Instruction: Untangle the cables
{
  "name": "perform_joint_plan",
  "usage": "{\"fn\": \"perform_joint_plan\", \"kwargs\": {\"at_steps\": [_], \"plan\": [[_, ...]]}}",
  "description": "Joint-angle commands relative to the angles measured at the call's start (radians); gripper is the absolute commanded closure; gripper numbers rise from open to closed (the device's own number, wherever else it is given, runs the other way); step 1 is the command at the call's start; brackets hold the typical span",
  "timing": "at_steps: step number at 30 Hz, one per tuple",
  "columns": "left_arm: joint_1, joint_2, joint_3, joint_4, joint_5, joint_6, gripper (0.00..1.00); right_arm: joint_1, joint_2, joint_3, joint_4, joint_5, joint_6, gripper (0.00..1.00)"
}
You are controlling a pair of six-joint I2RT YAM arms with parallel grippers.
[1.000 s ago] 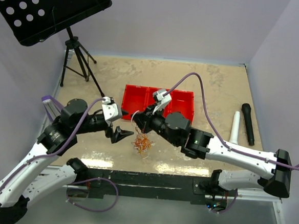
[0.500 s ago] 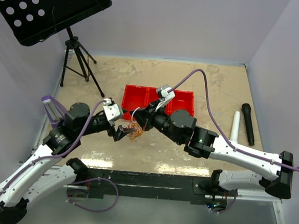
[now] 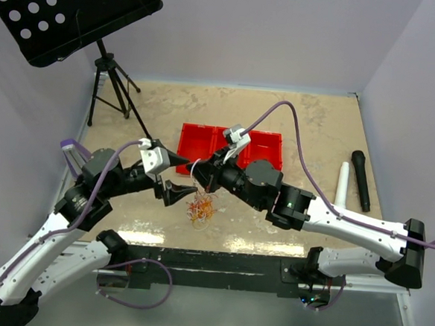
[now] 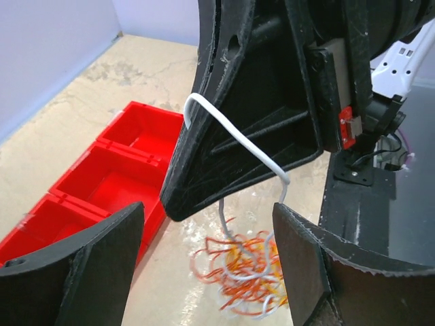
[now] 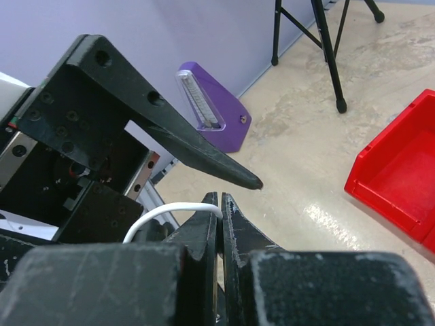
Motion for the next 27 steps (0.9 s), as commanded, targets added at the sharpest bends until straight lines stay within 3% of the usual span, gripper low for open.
{"fn": "perform_joint_plan", "kwargs": {"at_steps": [1, 7, 14, 27], "plan": [[0.003, 0.030, -0.024, 0.102, 0.049, -0.100, 0.21, 0.002, -0.001, 0.033, 0.052, -0.018, 0.016, 1.00], [0.004, 0.031, -0.082, 0.165, 0.033, -0.127, 0.35, 0.002, 0.005, 0.042, 0.078, -0.038, 0.033, 1.00], [0.004, 0.019, -0.084, 0.148, -0.033, -0.104, 0.58, 0.002, -0.004, 0.056, 0.079, -0.065, 0.041, 1.00], [0.004, 0.043, -0.125, 0.254, -0.067, -0.238, 0.62, 0.002, 0.018, 0.091, 0.159, -0.102, 0.082, 1.00]]}}
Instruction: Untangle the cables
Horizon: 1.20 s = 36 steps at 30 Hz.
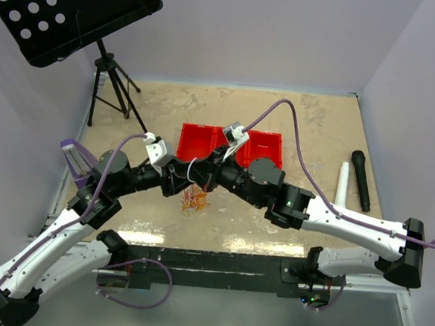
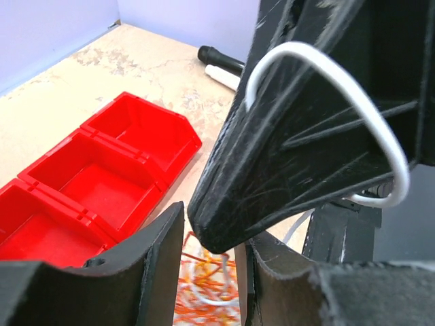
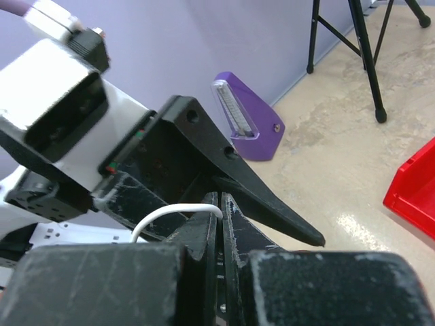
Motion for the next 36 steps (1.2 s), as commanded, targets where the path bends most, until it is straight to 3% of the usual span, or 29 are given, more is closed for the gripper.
{"fn": "perform_joint_plan", "kwargs": {"at_steps": [1, 19, 27, 36], "plan": [[0.003, 0.006, -0.030, 0.086, -0.044, -0.073, 0.62, 0.002, 0.013, 0.093, 0.101, -0.030, 0.027, 1.00], [0.003, -0.028, -0.184, 0.094, -0.006, -0.004, 0.64, 0.002, -0.001, 0.274, 0.120, -0.061, 0.020, 1.00], [0.003, -0.050, -0.232, 0.057, -0.027, 0.076, 0.63, 0.002, -0.019, 0.444, 0.006, -0.001, -0.049, 1.00], [0.003, -0.039, -0.244, 0.083, 0.017, 0.087, 0.53, 0.002, -0.056, 0.573, -0.069, 0.068, -0.118, 1.00]]}}
